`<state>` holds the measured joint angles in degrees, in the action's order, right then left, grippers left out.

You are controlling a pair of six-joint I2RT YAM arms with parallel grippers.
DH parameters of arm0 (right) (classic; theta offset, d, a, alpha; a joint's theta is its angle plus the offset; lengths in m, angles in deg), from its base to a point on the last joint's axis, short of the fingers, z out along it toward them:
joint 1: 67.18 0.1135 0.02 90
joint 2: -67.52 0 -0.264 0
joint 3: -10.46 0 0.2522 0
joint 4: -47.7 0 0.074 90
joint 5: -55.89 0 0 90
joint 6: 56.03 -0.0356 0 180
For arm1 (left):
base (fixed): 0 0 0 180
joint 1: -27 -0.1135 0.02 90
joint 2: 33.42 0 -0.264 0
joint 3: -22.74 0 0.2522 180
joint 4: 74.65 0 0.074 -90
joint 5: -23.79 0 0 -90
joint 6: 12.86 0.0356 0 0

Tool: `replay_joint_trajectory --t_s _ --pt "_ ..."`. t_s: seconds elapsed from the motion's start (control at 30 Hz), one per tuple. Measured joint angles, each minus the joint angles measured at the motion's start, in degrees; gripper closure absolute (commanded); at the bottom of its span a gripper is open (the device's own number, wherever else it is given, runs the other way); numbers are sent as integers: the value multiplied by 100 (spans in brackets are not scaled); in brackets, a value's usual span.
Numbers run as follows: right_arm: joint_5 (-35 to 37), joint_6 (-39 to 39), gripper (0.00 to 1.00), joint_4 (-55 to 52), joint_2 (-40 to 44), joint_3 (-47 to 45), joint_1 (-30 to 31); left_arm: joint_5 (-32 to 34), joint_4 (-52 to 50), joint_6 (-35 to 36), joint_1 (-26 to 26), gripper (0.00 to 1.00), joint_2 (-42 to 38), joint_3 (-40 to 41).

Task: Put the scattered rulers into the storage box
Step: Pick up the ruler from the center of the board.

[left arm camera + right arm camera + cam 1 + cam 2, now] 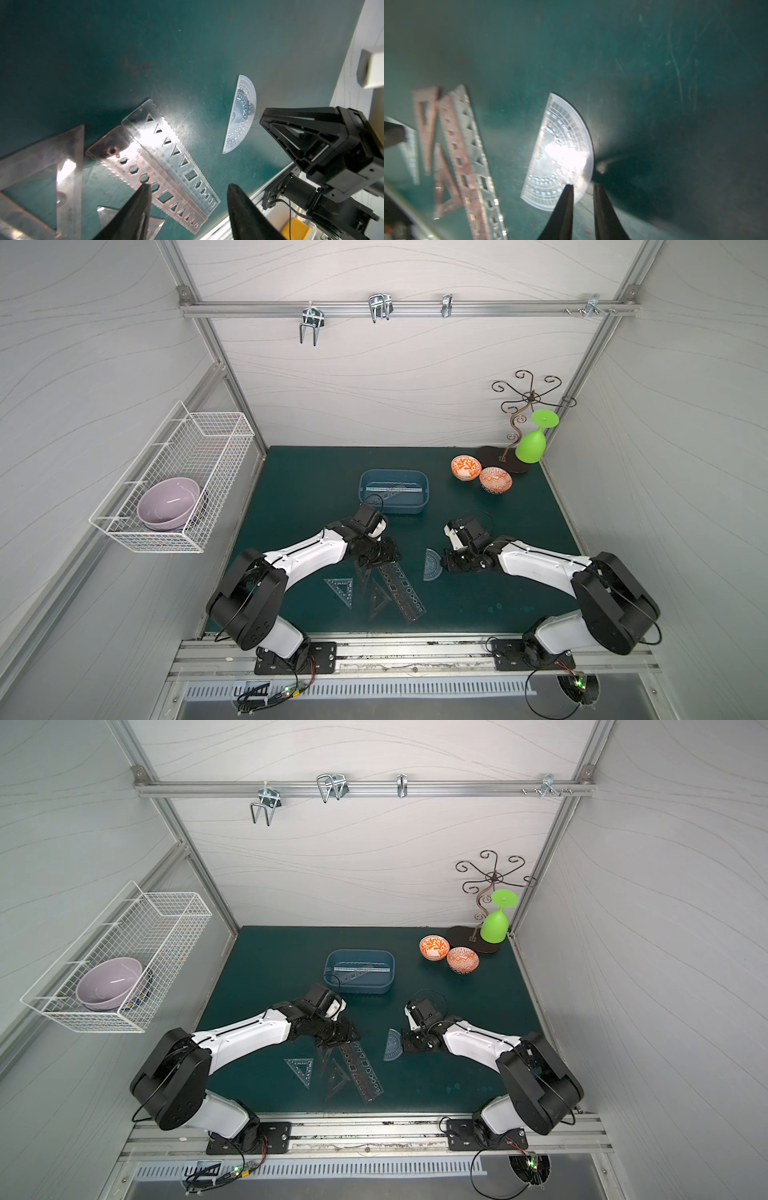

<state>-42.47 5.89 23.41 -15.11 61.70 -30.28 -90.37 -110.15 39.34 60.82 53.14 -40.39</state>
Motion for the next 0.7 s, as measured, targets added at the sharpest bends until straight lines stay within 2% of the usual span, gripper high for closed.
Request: replay_joint_trajectory --t_s 0.2,0.7 --pt "-503 -192 74 474 -166 -133 -310 -245 275 -55 0 43 0 0" --pt "-1016 -310 74 933 -431 -155 -330 -520 688 -188 70 45 162 0"
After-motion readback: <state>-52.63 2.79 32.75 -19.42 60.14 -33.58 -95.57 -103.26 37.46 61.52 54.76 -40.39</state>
